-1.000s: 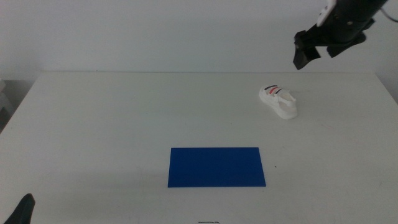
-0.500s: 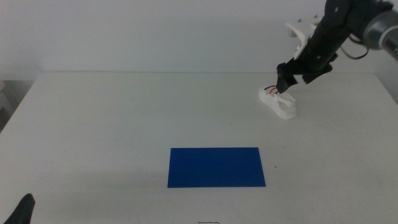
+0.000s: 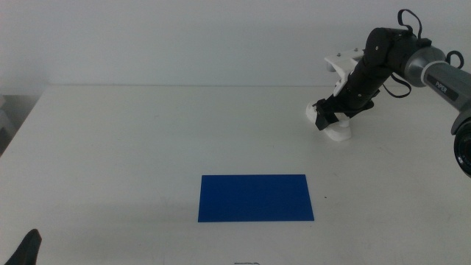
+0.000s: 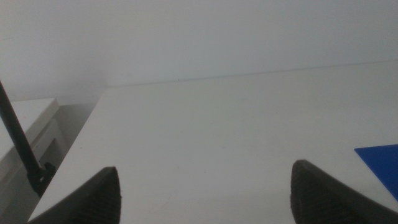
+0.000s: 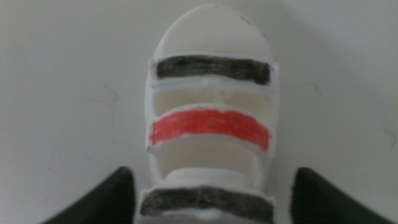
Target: Use one arm to grab the shoe from the table and place it on the mat.
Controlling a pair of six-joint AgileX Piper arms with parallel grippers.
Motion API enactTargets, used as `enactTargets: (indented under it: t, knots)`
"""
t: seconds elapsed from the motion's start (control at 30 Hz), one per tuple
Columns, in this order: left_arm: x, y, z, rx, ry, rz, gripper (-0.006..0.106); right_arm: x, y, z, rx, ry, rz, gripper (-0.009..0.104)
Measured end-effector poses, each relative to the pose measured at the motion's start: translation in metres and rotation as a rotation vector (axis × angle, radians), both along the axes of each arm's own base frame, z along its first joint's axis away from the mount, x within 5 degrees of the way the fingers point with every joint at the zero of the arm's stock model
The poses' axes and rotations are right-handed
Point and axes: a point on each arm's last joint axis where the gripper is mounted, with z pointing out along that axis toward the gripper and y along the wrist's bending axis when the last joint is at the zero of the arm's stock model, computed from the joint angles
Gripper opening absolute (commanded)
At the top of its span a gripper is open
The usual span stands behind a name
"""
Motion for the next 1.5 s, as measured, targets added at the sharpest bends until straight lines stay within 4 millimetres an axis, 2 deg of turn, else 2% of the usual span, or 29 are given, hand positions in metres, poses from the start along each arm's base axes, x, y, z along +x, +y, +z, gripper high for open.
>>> enactTargets:
  t: [0.1, 0.17, 0.33, 0.4, 0.5, 0.6, 0.67, 0.87, 0.97, 1.07, 1.27, 1.5]
  knots:
    - [0.0, 0.0, 0.0, 0.0, 0.0, 0.0, 0.094, 0.001, 0.0, -0.002, -0.014, -0.018, 0.043, 0.024]
    - [0.0, 0.0, 0.0, 0.0, 0.0, 0.0, 0.094, 0.003, 0.001, -0.001, -0.007, -0.039, 0.05, -0.001]
    - [0.0, 0.0, 0.0, 0.0, 0.0, 0.0, 0.094, 0.002, 0.002, 0.006, 0.011, -0.041, 0.04, -0.001]
    - [0.0, 0.0, 0.0, 0.0, 0.0, 0.0, 0.094, -0.003, 0.002, 0.016, 0.017, -0.017, 0.028, -0.001]
    - [0.0, 0.0, 0.0, 0.0, 0.0, 0.0, 0.094, -0.017, 0.0, 0.043, 0.029, 0.004, 0.009, -0.001]
    - [0.0, 0.0, 0.0, 0.0, 0.0, 0.0, 0.094, -0.044, 0.003, 0.069, 0.036, -0.005, 0.004, -0.001]
    - [0.0, 0.0, 0.0, 0.0, 0.0, 0.0, 0.094, -0.07, 0.012, 0.079, 0.036, -0.029, 0.005, -0.001]
    - [0.0, 0.0, 0.0, 0.0, 0.0, 0.0, 0.094, -0.15, 0.058, 0.09, 0.026, -0.094, 0.053, -0.001]
    - [0.0, 0.0, 0.0, 0.0, 0.0, 0.0, 0.094, -0.175, 0.076, 0.099, 0.012, -0.098, 0.063, -0.001]
    - [0.0, 0.0, 0.0, 0.0, 0.0, 0.0, 0.094, -0.188, 0.094, 0.105, 0.005, -0.114, 0.065, -0.001]
    - [0.0, 0.0, 0.0, 0.0, 0.0, 0.0, 0.094, -0.206, 0.122, 0.105, 0.015, -0.11, 0.07, -0.001]
    - [0.0, 0.0, 0.0, 0.0, 0.0, 0.0, 0.094, -0.21, 0.127, 0.105, 0.022, -0.109, 0.044, -0.001]
